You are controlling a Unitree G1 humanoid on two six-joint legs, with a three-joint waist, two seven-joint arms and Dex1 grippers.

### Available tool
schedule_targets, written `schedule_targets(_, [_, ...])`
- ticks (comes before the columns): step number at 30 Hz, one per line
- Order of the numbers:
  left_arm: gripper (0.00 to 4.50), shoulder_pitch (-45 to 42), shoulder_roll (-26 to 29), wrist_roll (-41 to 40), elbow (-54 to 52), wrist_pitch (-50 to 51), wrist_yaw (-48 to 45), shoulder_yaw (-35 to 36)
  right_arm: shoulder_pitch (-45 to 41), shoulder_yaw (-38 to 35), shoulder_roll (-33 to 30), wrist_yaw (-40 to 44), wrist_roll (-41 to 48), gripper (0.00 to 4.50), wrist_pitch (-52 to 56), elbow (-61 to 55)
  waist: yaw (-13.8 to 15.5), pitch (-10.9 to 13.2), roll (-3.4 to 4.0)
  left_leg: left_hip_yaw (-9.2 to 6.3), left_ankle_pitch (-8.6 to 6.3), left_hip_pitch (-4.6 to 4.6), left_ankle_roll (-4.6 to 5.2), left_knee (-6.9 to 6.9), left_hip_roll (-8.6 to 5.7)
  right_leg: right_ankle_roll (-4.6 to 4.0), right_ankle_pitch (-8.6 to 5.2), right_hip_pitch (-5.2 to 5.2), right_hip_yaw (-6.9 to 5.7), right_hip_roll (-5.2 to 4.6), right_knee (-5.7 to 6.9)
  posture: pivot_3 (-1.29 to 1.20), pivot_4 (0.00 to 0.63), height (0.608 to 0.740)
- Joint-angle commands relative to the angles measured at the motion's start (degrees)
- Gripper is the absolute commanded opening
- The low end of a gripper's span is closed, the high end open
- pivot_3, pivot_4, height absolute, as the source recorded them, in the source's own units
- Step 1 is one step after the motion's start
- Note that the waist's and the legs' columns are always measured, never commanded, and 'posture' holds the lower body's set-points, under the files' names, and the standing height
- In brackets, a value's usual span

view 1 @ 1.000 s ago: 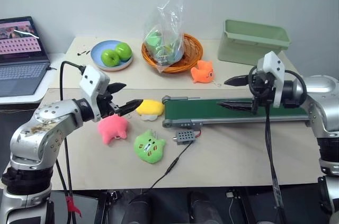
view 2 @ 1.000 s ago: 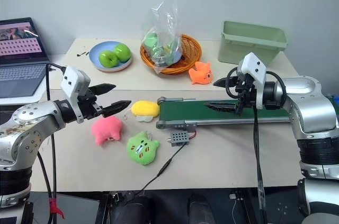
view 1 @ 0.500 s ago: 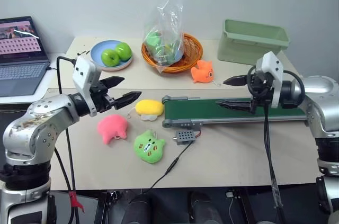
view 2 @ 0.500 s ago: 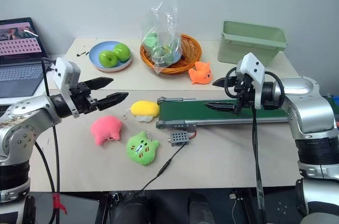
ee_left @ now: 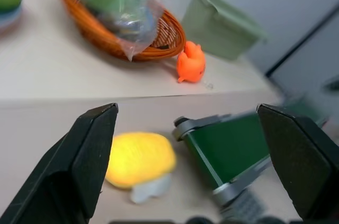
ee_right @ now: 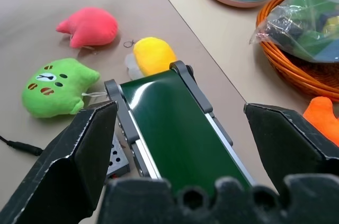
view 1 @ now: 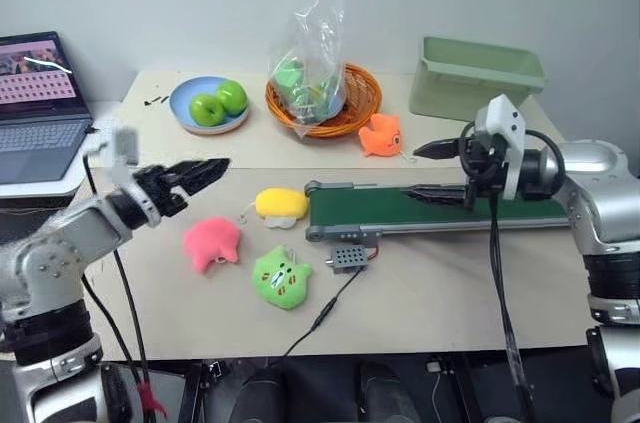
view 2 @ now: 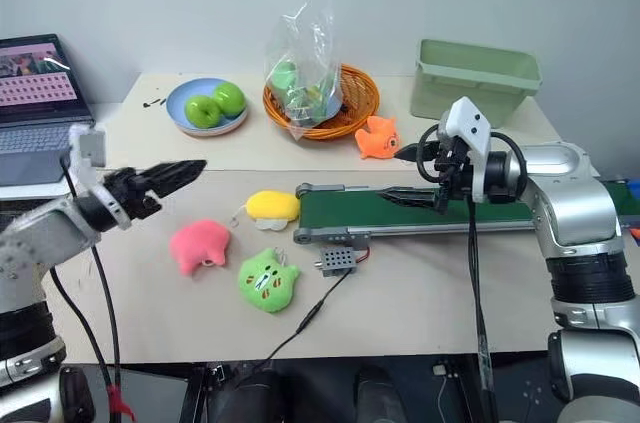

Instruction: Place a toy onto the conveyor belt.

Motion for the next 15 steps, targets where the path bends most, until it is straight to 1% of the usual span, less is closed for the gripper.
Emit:
schedule_targets(1, [4.48,3.58,-0.75,-9.43,6.91,4.03,5.66,11.10,-0.88,-1.30,-0.74,0.77,0.35,4.50,-1.33,-0.80,-0.35,0.01,-0.02,-0.05,0.00,0.03,0.00,-0.01,0.01,0.00,0.00,0.00,0.00,0.00,0.01,0.00,0.150,0.740])
schedule_targets(4, [4.48,9.10,0.28,-11.63,11.70,5.89,4.50,14.19,0.58,-0.59,-1.51,4.47,1.58,4.50,-1.14,-1.65,-0.33,0.02,-0.03,-0.05,0.00,0.01,-0.01,-0.01,-0.01,0.00,0.00,0.01,-0.01,-0.01,0.00,0.00,0.150,0.740])
schedule_targets(7, [4.48,13.27,0.86,-12.00,12.90,6.36,2.47,14.12,1.34,0.21,-1.85,5.91,0.89,4.50,-1.61,-1.32,0.19,0.02,-0.03,0.02,-0.01,0.06,-0.02,-0.02,-0.03,-0.01,0.00,0.08,-0.02,-0.03,-0.02,0.00,0.150,0.740])
schedule_targets(9, [4.48,15.31,0.65,-11.62,12.74,5.86,0.47,12.71,0.82,0.16,-1.54,5.45,0.32,4.50,-1.82,-0.32,0.46,0.02,-0.02,0.12,-0.01,0.06,-0.03,-0.02,-0.04,-0.02,-0.01,0.06,-0.01,-0.04,-0.02,0.00,0.150,0.740])
schedule_targets(11, [4.48,17.44,0.43,-9.56,11.65,4.25,-2.89,9.92,0.61,0.10,-1.45,5.43,0.20,4.50,-1.86,-0.05,0.63,0.02,-0.02,0.15,-0.01,0.08,-0.04,-0.03,-0.04,-0.03,-0.01,0.08,-0.04,-0.04,-0.01,0.00,0.150,0.740])
schedule_targets(15, [4.48,17.17,-0.30,-4.24,17.49,-0.03,-4.79,5.25,0.70,-0.13,-1.44,4.66,-0.12,4.50,-1.64,-0.34,0.60,0.00,0.02,0.22,-0.02,0.15,-0.08,-0.09,-0.04,-0.07,-0.03,0.10,-0.01,-0.04,-0.02,0.00,0.150,0.740])
